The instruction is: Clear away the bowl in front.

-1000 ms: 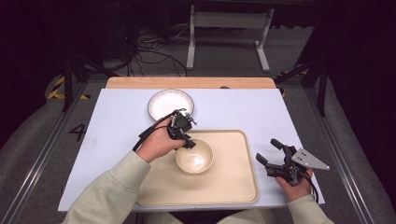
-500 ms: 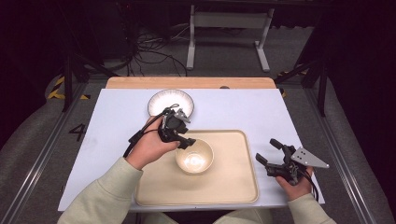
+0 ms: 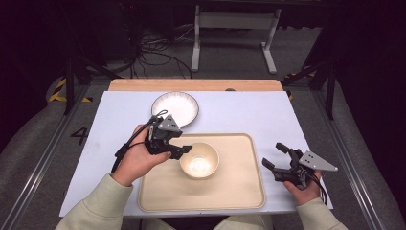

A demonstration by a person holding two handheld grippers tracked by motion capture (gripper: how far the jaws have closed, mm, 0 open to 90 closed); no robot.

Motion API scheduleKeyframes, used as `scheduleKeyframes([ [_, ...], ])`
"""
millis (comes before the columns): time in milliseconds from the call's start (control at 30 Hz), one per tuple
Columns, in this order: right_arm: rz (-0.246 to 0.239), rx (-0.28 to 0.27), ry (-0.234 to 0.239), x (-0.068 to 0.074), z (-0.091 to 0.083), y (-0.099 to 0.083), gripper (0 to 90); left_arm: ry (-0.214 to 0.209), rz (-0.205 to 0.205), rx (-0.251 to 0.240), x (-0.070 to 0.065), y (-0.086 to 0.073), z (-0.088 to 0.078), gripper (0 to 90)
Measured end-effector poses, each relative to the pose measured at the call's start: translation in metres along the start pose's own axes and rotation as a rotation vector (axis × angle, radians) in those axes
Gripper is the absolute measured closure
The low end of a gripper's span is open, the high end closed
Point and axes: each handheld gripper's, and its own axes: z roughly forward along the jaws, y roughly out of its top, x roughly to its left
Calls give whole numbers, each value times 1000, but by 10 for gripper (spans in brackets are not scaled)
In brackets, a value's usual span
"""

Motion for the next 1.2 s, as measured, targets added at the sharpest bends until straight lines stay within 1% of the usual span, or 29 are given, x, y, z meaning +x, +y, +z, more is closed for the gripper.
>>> scheduleKeyframes([
  [67,1,2,4,0,0,0,145,10,-9,-23,-1,-5,-5,354],
  [167,10,7,11,-1,1,0,144,26,-12,-56,-2,-12,-12,325],
  [267,11,12,16,-2,1,1,144,36,-23,-76,-2,-19,-19,297],
  [333,11,17,18,-2,2,1,144,54,-20,-91,-2,-24,-24,275],
  [400,12,17,19,-2,2,1,143,54,-26,-106,-1,-28,-28,270],
  [467,13,16,21,-2,1,1,140,60,-23,-123,0,-33,-31,262],
  [600,14,8,21,-2,1,0,126,78,-17,-173,3,-46,-39,244],
  [667,9,4,22,-2,0,0,123,82,-19,-186,5,-51,-41,238],
  [833,-2,-1,21,-1,0,0,119,88,-51,-226,11,-64,-43,233],
  [900,-3,-4,22,0,-1,0,116,98,-51,-238,13,-71,-44,232],
  [1033,-4,-10,22,-1,-1,0,114,107,-72,-271,16,-85,-44,228],
  [1133,-4,-15,24,-1,-2,-1,111,112,-77,-300,17,-96,-43,218],
  [1167,-4,-17,24,0,-2,-1,110,111,-78,-303,18,-99,-42,215],
  [1200,-3,-19,23,0,-2,-1,110,118,-78,-303,19,-104,-42,214],
])
